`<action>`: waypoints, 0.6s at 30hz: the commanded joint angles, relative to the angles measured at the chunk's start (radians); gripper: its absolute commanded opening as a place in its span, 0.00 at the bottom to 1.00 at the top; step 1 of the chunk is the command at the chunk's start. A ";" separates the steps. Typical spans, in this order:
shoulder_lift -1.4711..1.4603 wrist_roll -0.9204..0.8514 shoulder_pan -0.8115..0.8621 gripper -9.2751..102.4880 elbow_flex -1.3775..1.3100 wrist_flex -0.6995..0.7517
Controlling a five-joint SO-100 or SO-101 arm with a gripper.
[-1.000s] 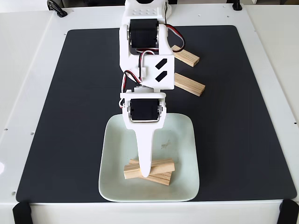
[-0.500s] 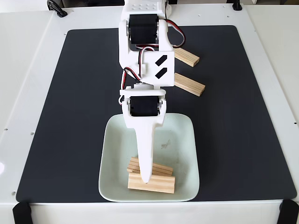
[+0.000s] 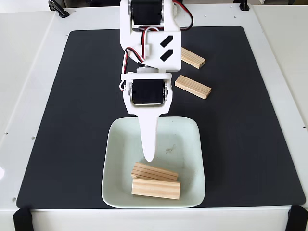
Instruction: Pick up the wooden block and place them on the plate.
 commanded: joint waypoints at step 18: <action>1.005 0.005 -0.058 0.08 0.934 -0.170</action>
